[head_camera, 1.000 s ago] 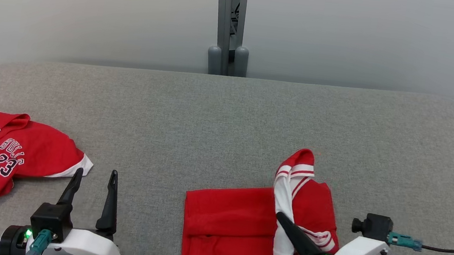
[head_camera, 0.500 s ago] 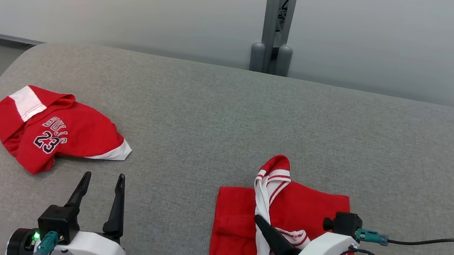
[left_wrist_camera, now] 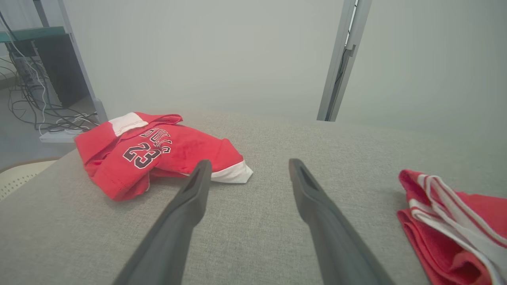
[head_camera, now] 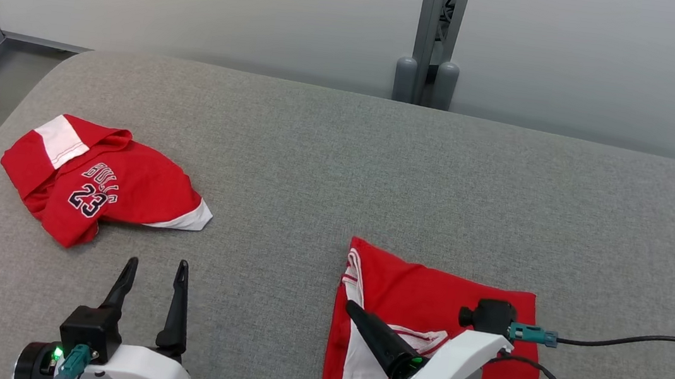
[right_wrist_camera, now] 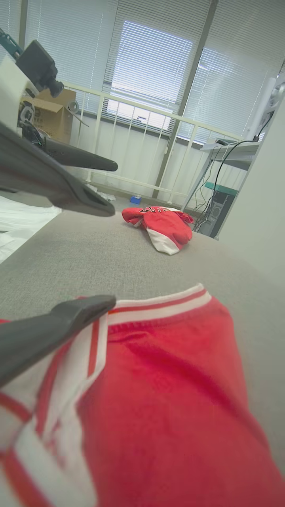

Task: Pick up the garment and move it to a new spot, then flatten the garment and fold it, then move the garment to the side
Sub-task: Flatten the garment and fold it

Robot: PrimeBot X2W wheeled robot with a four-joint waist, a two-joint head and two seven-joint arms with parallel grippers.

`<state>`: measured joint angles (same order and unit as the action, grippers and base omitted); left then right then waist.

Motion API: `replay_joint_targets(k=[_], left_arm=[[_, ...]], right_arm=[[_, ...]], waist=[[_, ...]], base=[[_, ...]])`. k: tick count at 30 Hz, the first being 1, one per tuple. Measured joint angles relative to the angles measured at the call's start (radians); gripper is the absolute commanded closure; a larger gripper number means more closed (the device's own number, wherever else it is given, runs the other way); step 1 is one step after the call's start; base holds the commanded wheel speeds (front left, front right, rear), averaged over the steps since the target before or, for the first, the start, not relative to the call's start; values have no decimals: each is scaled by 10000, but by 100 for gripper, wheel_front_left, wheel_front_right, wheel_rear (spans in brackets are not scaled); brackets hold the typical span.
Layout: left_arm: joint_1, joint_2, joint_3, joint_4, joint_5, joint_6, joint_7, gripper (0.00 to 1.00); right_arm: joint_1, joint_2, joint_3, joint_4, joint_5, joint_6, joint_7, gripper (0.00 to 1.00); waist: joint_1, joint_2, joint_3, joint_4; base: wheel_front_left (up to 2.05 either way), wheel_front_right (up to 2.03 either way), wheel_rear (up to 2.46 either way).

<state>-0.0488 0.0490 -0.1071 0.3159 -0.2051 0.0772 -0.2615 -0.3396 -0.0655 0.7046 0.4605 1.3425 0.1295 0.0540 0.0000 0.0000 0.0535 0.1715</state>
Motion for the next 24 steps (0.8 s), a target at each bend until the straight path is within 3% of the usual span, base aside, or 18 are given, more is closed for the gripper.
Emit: replay_joint_targets(k=[12, 21, 24], left_arm=[[-5, 0, 157, 36, 40, -13, -2, 0], [41, 0, 320, 38, 115, -71, -2, 0], [53, -2, 364, -17, 148, -119, -2, 0]], right_arm=[[25, 115, -40, -2550, 31, 0, 487, 0], [36, -376, -1649, -4650, -897, 0, 182, 0], [-19, -1012, -2759, -4930, -2449, 0, -571, 0]], waist=[[0, 0, -246, -370], [0, 0, -531, -740], [0, 0, -604, -887]], base=[[0, 0, 0], [0, 0, 0], [0, 0, 0]])
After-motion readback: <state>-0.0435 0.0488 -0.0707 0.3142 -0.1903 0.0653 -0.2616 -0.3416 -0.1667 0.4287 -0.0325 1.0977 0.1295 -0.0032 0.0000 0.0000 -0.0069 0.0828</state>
